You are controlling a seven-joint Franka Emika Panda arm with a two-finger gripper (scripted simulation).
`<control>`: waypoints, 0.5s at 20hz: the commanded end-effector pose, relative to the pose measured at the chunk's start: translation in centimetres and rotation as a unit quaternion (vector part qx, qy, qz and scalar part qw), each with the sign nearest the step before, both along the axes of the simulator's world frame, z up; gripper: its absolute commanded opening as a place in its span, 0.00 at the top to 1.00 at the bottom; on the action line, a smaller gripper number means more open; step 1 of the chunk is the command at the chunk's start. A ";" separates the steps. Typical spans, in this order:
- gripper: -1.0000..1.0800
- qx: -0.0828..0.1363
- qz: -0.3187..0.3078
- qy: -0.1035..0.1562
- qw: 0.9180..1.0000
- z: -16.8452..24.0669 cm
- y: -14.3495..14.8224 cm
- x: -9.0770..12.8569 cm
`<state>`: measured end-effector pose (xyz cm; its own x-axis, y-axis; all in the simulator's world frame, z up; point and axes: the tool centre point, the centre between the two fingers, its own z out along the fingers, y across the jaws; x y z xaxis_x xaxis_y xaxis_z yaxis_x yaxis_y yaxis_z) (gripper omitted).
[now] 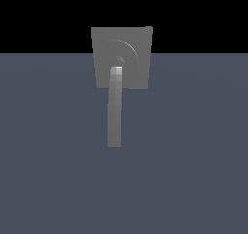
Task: Turn on the faucet by rotating a designated handle.
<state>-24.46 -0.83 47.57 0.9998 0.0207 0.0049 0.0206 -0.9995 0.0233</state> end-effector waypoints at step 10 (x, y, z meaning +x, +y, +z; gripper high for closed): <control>1.00 0.012 -0.003 -0.016 1.000 1.3 -0.2 0.6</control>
